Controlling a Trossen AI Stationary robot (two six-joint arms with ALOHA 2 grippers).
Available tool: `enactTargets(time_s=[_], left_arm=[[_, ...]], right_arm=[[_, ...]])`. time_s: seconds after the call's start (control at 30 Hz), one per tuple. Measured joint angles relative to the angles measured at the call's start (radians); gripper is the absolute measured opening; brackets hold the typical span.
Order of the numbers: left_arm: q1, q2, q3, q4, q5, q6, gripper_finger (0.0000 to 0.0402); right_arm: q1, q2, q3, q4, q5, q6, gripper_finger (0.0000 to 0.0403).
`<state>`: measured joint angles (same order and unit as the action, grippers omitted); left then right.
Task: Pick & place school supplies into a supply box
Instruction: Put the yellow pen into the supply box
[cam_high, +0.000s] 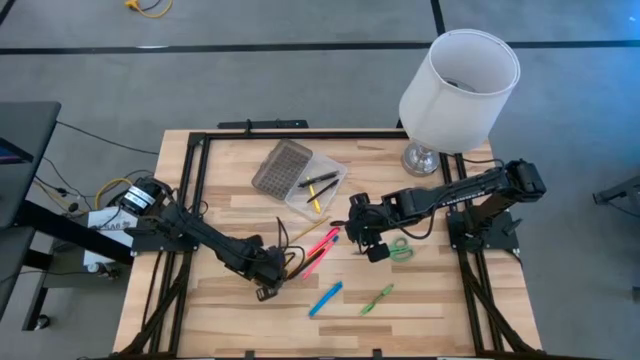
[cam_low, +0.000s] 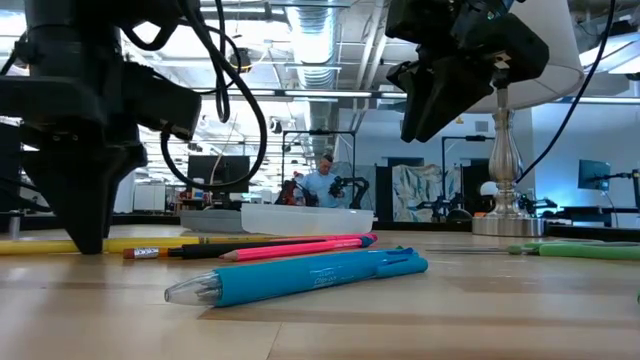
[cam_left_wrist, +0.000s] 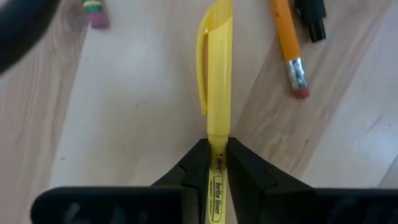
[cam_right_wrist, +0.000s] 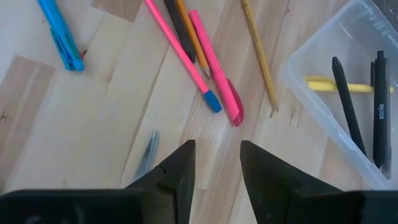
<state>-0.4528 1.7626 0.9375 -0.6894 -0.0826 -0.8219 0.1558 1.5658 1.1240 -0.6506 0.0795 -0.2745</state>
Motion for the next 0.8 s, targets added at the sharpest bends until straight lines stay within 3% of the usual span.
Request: enactTargets(time_s=[0.33, 0.57, 0.8], left_arm=[[0.022, 0.000, 0.000, -0.007, 0.008, 0.197, 0.0043], [0.025, -0.001, 0.000, -0.006, 0.003, 0.232, 0.0041], [0.025, -0.001, -0.003, 0.035, -0.044, 0.291, 0.0055]], right_arm=[[-0.001, 0.000, 0.000, -0.009, 0.000, 0.043, 0.0120], [0.001, 0.000, -0.005, -0.163, 0.005, 0.173, 0.0120], [0.032, 0.000, -0.145, -0.128, 0.067, 0.272, 0.0120]])
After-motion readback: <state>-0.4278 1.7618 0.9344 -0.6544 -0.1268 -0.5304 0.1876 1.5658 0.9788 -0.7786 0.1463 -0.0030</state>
